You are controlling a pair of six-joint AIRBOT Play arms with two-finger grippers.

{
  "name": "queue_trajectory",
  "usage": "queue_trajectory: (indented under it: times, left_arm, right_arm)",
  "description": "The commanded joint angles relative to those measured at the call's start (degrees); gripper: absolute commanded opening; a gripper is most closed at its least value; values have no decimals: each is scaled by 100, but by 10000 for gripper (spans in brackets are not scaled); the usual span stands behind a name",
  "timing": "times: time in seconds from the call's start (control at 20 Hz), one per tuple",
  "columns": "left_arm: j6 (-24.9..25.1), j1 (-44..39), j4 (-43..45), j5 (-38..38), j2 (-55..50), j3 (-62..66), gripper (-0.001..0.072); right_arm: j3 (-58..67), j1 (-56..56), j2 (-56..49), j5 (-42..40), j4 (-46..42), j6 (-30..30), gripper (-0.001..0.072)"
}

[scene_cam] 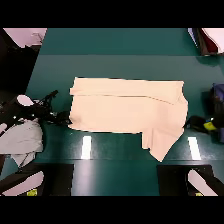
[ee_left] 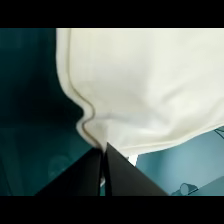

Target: Fold the shirts.

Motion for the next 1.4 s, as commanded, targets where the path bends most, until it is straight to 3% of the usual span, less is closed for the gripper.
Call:
queue_trajectory:
  times: [0.0,0.25,0.4,0.45,0.55,0.6,0.65,0.85,1.0,1.15,1.25,1.35]
  left_arm:
    - [13,4,-24,-127,4,232,23]
    - [13,4,-35,-125,7,354,23]
    - [13,4,-39,-146,4,354,23]
    - [13,4,-37,-155,7,354,23]
    - [13,4,-35,-195,7,354,23]
    - [15,4,-33,-240,7,356,23]
    - [13,4,42,-358,7,389,22]
    - [-42,4,426,-837,627,544,21]
    - [-57,4,658,-1655,1464,538,22]
    - [-472,-13,592,-2332,2190,372,22]
    - [-708,-13,555,-2295,2559,282,22]
    - [-802,-13,535,-1585,2566,376,23]
  right_arm:
    - [-905,-2,48,-105,166,7,491]
    - [-1613,0,48,-881,925,7,474]
    - [-1637,0,48,-1281,1117,13,423]
    - [-1598,0,48,-1287,1185,7,373]
    - [-1427,0,63,-1191,1193,2,207]
    - [-1296,0,76,-1047,1156,-2,70]
    - [-1110,-2,81,-807,1152,-24,21]
    - [-205,0,286,468,472,-107,20]
    - [199,0,944,927,-61,-105,20]
    - [343,0,1683,1397,-258,-103,19]
    - [356,0,2090,1357,-299,-103,19]
    - [358,0,2227,925,-275,-103,19]
